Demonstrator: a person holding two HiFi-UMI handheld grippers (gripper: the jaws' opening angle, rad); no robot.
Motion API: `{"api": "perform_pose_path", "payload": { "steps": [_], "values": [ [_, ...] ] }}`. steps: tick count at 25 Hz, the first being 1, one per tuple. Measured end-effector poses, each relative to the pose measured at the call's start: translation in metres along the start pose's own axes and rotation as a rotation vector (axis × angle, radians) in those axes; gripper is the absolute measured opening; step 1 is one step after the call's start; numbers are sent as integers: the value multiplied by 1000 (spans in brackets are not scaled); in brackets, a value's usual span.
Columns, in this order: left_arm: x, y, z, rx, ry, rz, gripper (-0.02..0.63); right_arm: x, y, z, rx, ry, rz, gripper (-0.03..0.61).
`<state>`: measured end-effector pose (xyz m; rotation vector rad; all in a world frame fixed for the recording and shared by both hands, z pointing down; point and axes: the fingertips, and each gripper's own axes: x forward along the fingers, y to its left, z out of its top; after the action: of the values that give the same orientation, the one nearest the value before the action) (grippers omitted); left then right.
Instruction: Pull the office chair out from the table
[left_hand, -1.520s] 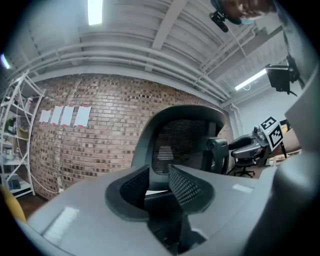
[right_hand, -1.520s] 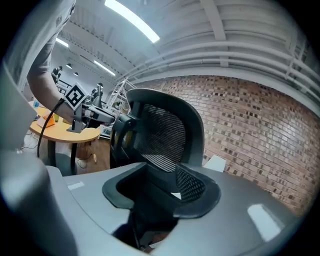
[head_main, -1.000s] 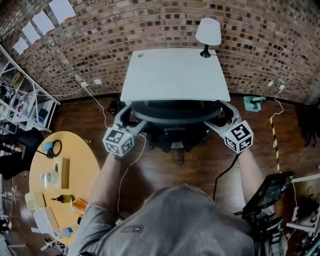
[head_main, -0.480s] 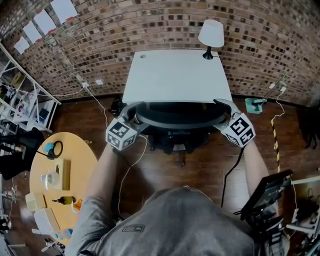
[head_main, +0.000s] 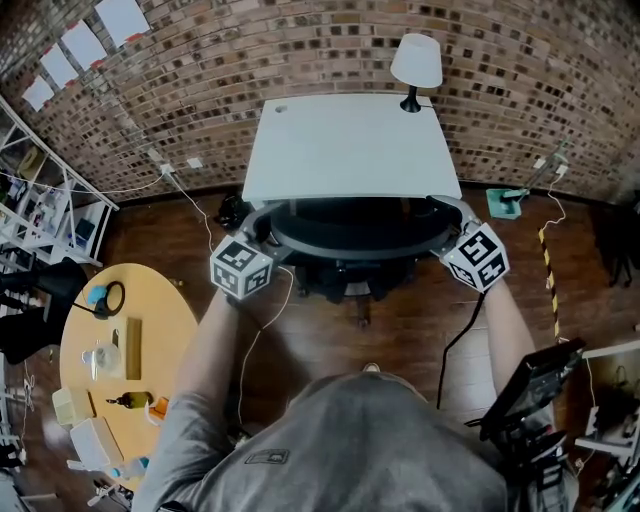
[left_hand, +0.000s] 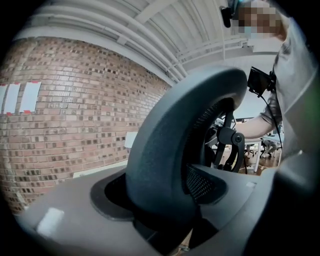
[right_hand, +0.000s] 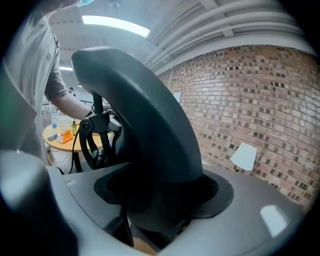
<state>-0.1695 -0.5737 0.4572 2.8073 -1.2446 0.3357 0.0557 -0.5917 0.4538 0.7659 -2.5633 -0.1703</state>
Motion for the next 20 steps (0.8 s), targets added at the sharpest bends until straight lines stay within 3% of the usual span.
{"api": "perform_pose_path", "payload": {
  "steps": [20],
  "values": [
    [-59, -59, -9, -56, -44, -34, 319, -56, 74, 1, 24, 1, -65, 345]
  ]
}}
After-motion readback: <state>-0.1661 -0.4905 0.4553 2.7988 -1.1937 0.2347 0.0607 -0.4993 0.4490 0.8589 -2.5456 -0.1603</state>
